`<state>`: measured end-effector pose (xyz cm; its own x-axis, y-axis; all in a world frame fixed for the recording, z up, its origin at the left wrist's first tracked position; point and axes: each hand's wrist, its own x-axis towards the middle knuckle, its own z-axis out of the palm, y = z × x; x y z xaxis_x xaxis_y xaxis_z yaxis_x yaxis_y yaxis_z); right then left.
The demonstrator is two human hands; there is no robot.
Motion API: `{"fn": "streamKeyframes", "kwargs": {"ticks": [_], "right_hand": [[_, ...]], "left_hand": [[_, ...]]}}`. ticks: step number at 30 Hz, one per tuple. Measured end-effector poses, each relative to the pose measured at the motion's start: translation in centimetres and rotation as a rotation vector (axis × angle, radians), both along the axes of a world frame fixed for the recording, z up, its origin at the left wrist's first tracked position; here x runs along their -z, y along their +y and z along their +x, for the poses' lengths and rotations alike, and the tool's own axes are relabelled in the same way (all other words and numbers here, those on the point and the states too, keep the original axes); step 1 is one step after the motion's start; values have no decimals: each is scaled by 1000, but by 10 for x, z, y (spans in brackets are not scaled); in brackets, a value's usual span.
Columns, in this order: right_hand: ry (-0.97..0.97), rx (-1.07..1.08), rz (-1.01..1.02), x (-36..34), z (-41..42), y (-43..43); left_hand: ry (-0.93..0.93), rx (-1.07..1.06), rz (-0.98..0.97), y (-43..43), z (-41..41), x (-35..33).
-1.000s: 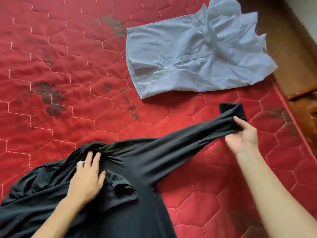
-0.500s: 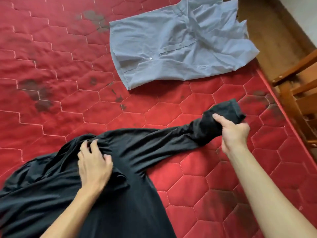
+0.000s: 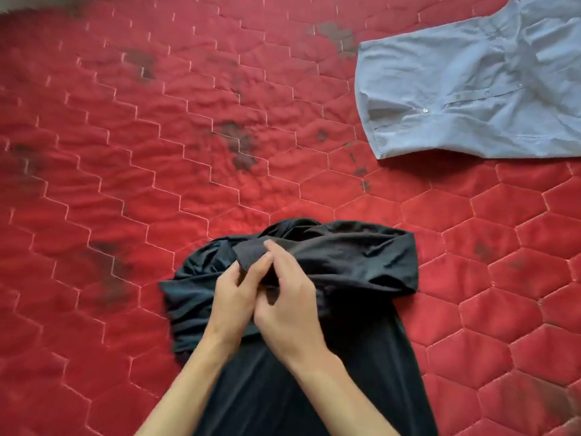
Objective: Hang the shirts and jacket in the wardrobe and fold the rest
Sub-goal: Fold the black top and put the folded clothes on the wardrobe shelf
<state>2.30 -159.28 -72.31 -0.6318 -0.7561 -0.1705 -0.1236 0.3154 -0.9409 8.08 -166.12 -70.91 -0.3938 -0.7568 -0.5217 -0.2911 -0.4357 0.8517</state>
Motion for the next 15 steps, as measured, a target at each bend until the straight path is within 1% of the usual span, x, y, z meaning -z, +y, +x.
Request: {"fn": "streamKeyframes", "kwargs": {"ticks": [3, 5, 6, 7, 8, 10, 11, 12, 14, 15], "right_hand": [[-15, -362, 28, 4, 44, -5], [-14, -490, 83, 14, 56, -1], [0, -501, 118, 20, 56, 0], [25, -485, 153, 28, 53, 2], [62, -452, 189, 37, 46, 2], [159, -367, 249, 57, 25, 0], [218, -325, 280, 68, 11, -4], [278, -291, 314, 77, -6, -8], [407, -250, 367, 92, -39, -21], [475, -238, 386, 99, -55, -28]], "left_hand": [[-201, -142, -28, -30, 67, 17], [-373, -206, 18, -47, 109, 39], [-464, -212, 59, -53, 127, 51], [-572, -171, 75, -57, 146, 65], [-711, -71, 37, -59, 161, 76], [-998, 130, -178, -62, 181, 91], [-1036, 145, -308, -65, 183, 96], [-996, 124, -425, -70, 178, 97], [-840, 122, -633, -82, 154, 99], [-772, 172, -708, -90, 140, 102]]}}
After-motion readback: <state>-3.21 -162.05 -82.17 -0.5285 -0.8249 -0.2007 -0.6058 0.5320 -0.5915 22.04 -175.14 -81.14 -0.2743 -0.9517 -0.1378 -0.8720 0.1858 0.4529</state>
